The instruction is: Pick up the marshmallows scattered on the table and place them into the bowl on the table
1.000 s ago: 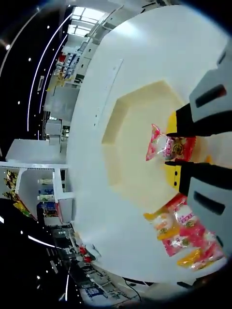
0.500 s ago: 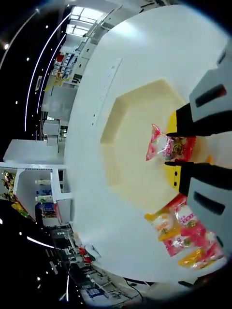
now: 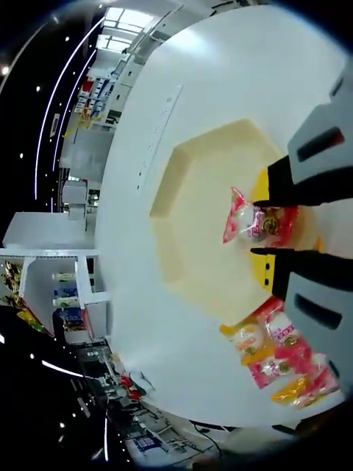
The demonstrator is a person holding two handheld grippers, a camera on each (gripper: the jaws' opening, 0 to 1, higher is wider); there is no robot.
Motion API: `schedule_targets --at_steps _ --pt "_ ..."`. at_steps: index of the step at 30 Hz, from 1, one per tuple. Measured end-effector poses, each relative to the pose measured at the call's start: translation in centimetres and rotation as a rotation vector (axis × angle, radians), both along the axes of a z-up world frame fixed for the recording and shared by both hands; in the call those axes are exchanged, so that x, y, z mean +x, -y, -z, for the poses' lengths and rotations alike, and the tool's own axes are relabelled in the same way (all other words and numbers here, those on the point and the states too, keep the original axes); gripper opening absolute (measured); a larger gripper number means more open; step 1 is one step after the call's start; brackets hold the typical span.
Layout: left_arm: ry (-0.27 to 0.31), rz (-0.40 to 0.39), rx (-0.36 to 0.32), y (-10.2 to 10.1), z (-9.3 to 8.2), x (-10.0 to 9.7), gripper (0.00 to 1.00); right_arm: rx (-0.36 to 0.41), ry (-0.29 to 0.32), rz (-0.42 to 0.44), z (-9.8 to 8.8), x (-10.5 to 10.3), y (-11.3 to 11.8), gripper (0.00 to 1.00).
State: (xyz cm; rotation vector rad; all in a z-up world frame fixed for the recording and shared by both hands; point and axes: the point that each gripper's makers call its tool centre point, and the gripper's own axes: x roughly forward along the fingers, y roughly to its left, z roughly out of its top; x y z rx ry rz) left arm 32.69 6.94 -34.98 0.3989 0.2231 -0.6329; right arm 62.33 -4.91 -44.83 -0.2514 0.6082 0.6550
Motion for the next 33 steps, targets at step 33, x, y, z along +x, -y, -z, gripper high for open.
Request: schedule_targets --at_steps 33 --pt "0.004 -0.003 0.001 -0.03 -0.22 -0.01 0.9 0.051 0.057 -0.003 -0.76 0.12 -0.14 0.45"
